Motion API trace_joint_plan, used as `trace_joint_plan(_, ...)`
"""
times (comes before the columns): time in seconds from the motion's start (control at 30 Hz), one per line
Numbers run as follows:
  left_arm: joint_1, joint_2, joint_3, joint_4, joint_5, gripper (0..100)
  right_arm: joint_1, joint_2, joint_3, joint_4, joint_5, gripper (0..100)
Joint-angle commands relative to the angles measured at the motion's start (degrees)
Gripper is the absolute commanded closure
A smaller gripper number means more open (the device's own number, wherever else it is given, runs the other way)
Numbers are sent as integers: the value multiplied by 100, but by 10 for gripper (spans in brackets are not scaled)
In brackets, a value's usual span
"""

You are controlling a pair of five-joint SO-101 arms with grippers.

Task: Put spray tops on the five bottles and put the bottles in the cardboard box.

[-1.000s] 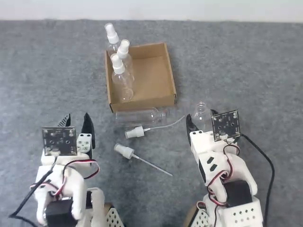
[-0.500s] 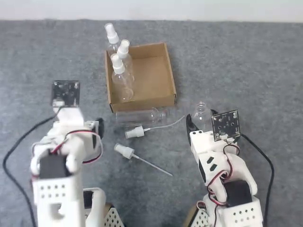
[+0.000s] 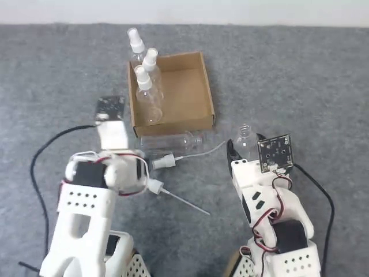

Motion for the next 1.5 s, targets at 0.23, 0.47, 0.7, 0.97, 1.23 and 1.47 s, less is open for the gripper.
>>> trace_joint_plan(0.23,492,53,224,-158,1495,827,92,-84,-79,-136,9,923)
trace_joint_plan(0.47,457,62,233,-185,1732,829,92,-84,-79,-136,9,923)
trace_joint_plan(0.7,211,62,233,-185,1741,830,92,-84,-79,-127,9,922)
trace_joint_plan(0.97,53,905,-66,-44,1714,830,84,-75,-79,-127,9,921)
trace_joint_plan(1.23,62,2145,-514,-237,2013,830,66,-75,-79,-101,9,920)
trace_joint_plan(1.47,79,2866,-462,-1064,2488,830,75,-92,-79,-101,9,920)
